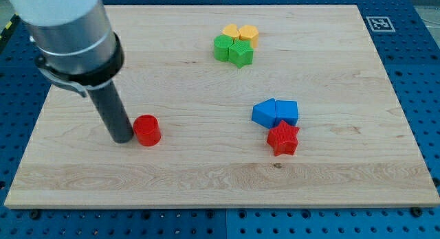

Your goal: Push the red circle into the blue blocks

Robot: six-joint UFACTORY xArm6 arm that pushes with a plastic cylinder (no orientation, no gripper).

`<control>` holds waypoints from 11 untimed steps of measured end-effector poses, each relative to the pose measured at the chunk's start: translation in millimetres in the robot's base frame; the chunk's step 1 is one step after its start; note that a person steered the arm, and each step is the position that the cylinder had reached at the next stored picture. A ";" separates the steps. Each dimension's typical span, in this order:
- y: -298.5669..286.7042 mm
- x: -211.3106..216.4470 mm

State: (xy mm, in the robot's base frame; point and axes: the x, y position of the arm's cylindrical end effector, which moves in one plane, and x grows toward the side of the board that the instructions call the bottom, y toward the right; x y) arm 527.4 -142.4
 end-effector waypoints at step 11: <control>154.1 -20.5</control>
State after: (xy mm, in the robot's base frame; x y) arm 506.9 11.6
